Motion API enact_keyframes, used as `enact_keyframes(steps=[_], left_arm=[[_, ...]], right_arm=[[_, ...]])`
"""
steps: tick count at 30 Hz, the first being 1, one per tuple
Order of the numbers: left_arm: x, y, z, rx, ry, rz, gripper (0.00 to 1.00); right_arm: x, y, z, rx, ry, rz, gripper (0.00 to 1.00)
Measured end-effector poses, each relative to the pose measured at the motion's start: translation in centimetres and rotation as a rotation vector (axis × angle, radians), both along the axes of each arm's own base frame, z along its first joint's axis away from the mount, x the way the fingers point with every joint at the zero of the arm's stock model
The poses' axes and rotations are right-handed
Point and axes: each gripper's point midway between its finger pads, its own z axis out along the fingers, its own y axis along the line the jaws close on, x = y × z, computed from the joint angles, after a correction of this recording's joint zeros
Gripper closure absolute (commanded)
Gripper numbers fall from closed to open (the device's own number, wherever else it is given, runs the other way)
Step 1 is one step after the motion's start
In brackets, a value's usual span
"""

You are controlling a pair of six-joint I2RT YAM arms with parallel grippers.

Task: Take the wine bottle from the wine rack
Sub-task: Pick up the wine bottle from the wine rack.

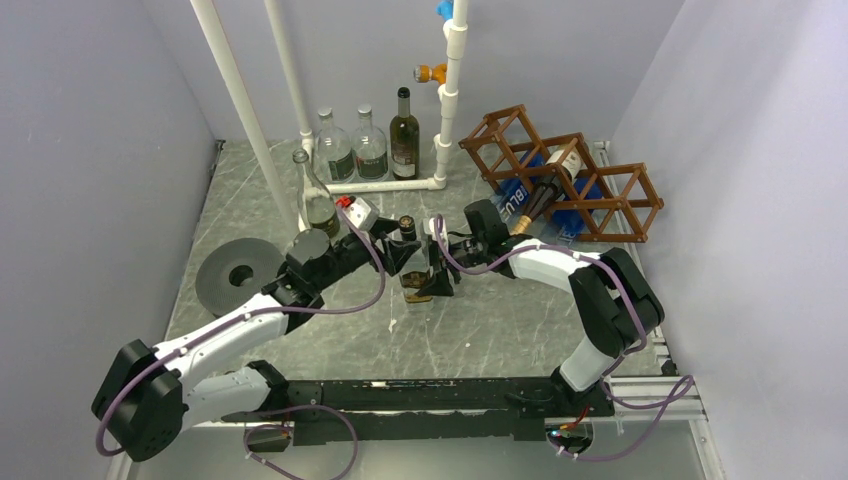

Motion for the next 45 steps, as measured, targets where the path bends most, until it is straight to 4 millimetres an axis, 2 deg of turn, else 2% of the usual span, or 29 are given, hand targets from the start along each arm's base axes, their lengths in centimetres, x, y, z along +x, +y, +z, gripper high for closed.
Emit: enact_keyframes(steps=[6,9,11,13,15,21,27,34,38,45], left_arm=[[0.9,-0.7,0.5,-0.034,-0.042,0.0,0.34],[1.1,-1.0,0.6,-0.043,-0.054,-0.003,0.46],[1.1,-1.1,0.6,-0.044,-0.057,-0.009,0.59],[0.9,-1.4,0.4,-0.041,-0.055,-0.027,0.82],[0.5,-1.8,0.3,-0.046,-0.049,-0.052,1.0],[0.4,-1.9,0.5,-0.047,-0.059,-0.067,1.0],[0.5,-1.8,-0.2,0.007,-0.061,-0.07,1.0],[1.5,-0.9,-0.1,0.041,-0.039,-0.024,1.0],[3.0,0.5,0.0,0.061,-0.022,0.038,1.0],[6.2,2.7,0.6,0.112,-0.018,0.152,1.0]], right_arm=[[0.1,-0.3,-0.2,-0.003,0.008,-0.009,0.68],[0.2,-0.4,-0.2,0.0,0.004,-0.01,0.65],[0.2,-0.4,-0.1,0.002,0.004,-0.009,0.62],[0.2,-0.4,-0.1,0.003,0.007,-0.01,0.58],[0.3,-0.4,-0.2,0.003,0.001,-0.011,0.51],[0.7,-0.4,-0.1,0.007,-0.014,-0.023,0.2],[0.8,0.0,1.7,0.041,0.002,-0.028,0.01],[2.1,-0.2,3.7,0.052,-0.017,-0.039,0.0],[2.8,-0.7,4.4,0.037,-0.027,-0.046,0.0],[2.5,-1.8,5.1,0.025,-0.048,-0.047,0.0]])
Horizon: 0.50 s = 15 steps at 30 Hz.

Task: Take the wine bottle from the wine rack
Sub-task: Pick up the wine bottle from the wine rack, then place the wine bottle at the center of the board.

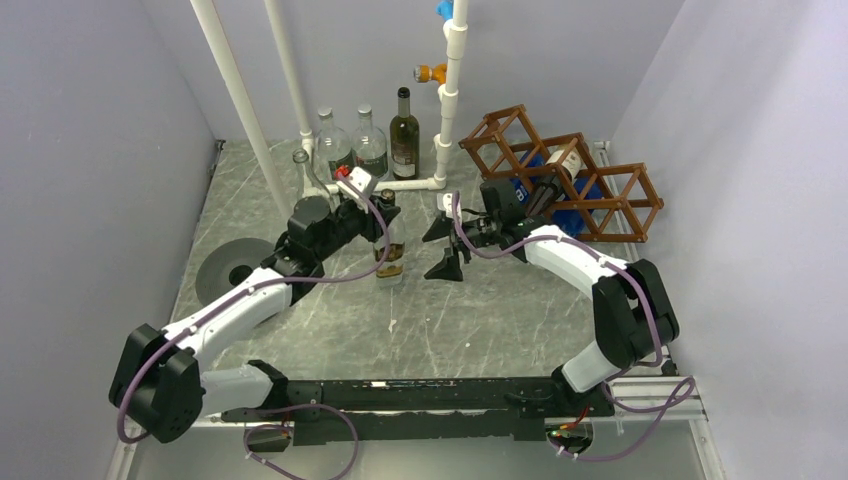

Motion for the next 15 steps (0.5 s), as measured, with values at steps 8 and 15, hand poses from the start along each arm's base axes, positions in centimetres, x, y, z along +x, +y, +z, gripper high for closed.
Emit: enact_keyframes(steps=[8,15], left_arm=[[4.8,1.5,0.1,0.04,-0.009,0.13,1.0],[9.2,3.0,0.0,0.042,-0.016,0.254,1.0]], right_arm=[[-0.2,-0.3,0.5,0.013,-0.004,0.011,0.0],[-0.2,-0.4,0.6,0.016,-0.001,0.01,0.0]])
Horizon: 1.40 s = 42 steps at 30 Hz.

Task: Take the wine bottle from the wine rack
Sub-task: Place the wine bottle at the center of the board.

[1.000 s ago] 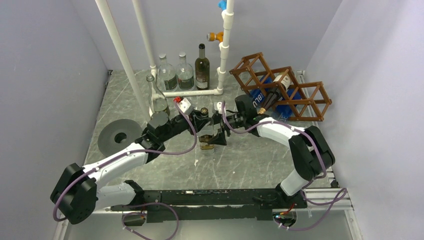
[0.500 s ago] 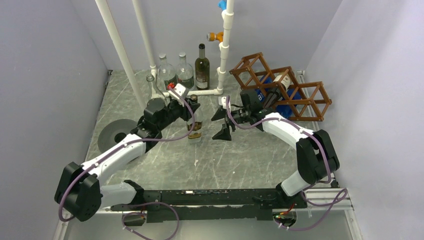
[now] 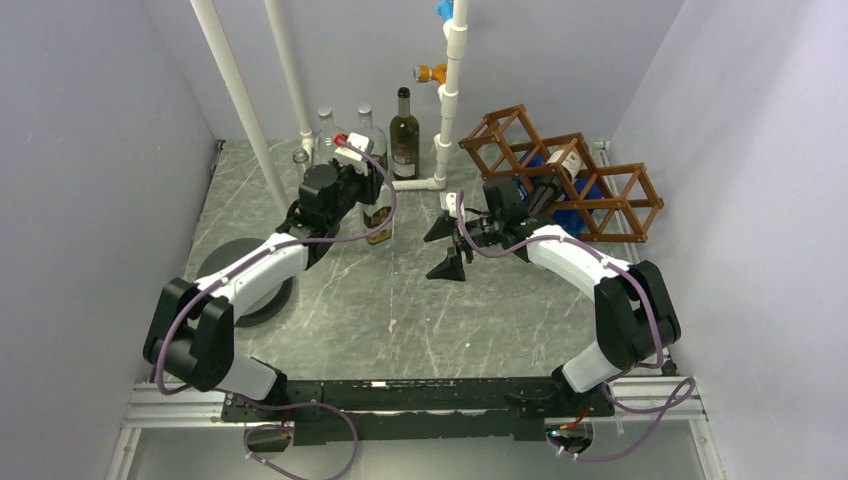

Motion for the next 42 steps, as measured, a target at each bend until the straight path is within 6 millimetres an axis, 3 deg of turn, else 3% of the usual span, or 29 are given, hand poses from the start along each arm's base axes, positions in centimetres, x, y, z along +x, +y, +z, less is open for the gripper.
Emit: enact_keyframes(steps=[8,16,18,26,35,42], left_arm=[[3.9,1.7,0.1,0.0,-0.024,0.137,1.0],[5.7,3.3,0.2,0.0,-0.058,0.237,1.0],[5.8,3.7,0.2,0.002,-0.06,0.253,0.86],[6.0,4.4,0.1,0.003,-0.06,0.291,0.51],[5.0,4.9,4.3,-0.063,-0.141,0.299,0.35],[3.6,5.1,5.9,-0.103,-0.128,0.284,0.1]], right_arm=[[0.1,-0.2,0.1,0.005,-0.001,0.0,0.0],[0.0,-0.3,0.0,0.005,0.001,0.005,0.0],[0.0,-0.3,0.0,0.004,0.003,0.004,0.0],[-0.1,-0.5,-0.1,0.0,0.006,0.008,0.0],[-0.2,-0.5,-0.2,0.0,0.005,0.01,0.0],[-0.7,-0.8,0.5,0.001,-0.024,0.023,0.0]])
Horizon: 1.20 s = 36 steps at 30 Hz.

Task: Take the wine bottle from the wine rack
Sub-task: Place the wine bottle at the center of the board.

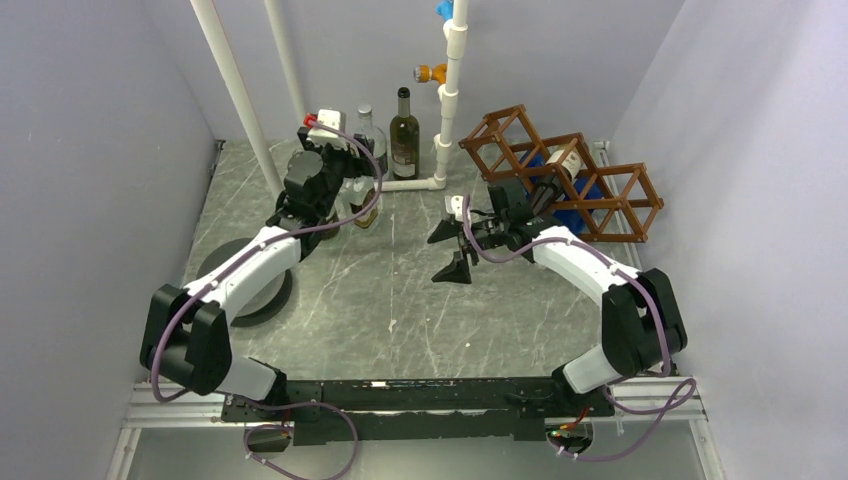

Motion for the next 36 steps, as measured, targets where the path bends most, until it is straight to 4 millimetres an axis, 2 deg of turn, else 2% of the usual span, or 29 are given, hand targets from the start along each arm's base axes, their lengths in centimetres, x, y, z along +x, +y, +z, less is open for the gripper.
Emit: enact_keyframes(steps=[3,14,20,23,28,33,36], left_arm=[[-0.9,-0.2,0.7,-0.016,0.016,-0.028,0.01],[-6.7,-1.6,3.4,-0.085,0.083,-0.241,0.0],[-9.8,-2.5,4.3,-0.103,0.106,-0.385,0.0],[-11.0,-3.1,3.6,-0.101,0.13,-0.444,0.01],[-12.8,-4.1,0.6,-0.09,0.206,-0.54,0.01],[-14.3,-5.2,-1.5,-0.095,0.27,-0.636,0.01],[-15.2,-5.8,-1.8,-0.107,0.292,-0.691,0.01]], right_arm=[[-0.5,-0.3,0.4,-0.004,-0.023,0.012,0.0],[-2.4,-2.0,2.0,-0.047,-0.138,0.043,0.0],[-2.2,-3.1,3.2,-0.112,-0.183,0.026,0.0],[-2.4,-3.8,3.8,-0.15,-0.177,0.016,0.0],[-3.1,-5.5,5.4,-0.195,-0.165,-0.025,0.0],[-3.0,-8.6,7.3,-0.198,-0.15,-0.146,0.0],[-2.7,-10.4,7.9,-0.2,-0.128,-0.227,0.0]])
